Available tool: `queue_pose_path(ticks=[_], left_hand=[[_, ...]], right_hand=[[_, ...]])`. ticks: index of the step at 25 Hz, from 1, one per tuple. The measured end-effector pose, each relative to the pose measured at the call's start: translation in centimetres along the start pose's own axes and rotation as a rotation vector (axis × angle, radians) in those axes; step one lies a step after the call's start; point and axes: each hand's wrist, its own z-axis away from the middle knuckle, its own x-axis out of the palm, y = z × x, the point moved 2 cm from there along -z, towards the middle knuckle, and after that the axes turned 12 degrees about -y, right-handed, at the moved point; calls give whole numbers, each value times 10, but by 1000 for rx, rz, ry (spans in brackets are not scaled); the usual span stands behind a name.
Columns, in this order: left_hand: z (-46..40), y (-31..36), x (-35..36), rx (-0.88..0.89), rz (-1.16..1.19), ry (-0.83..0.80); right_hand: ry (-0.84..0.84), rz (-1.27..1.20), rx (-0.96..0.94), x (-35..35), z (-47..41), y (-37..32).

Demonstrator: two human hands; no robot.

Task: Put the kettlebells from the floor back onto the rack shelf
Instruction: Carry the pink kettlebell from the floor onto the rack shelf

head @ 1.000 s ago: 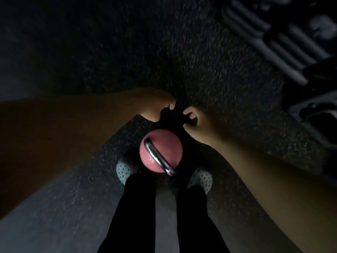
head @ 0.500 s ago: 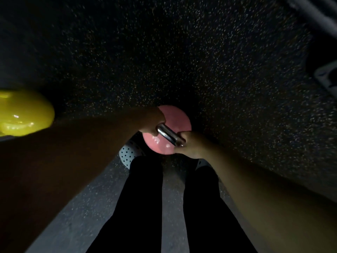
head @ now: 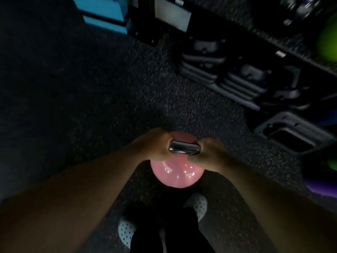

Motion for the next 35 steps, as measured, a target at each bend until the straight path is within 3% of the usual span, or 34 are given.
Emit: queue_pose_path(ticks=[4, 9, 14, 19, 26, 35], left_hand=[[-45, 21, -97, 160, -265, 220], [-106, 34, -220, 183, -346, 196], [-161, 34, -324, 234, -512, 376], [-211, 17, -427, 357, -626, 514], [-271, -13, -553, 333, -693, 579], [-316, -28, -603, 307, -614, 621]], right_hand=[[262, 13, -76, -83, -21, -14], [490, 101, -117, -189, -77, -28], [624, 88, -120, -287, -127, -53], [741, 108, -138, -377, -182, -85], [866, 125, -35, -475, -270, -129], [886, 66, -34, -528, -311, -142]])
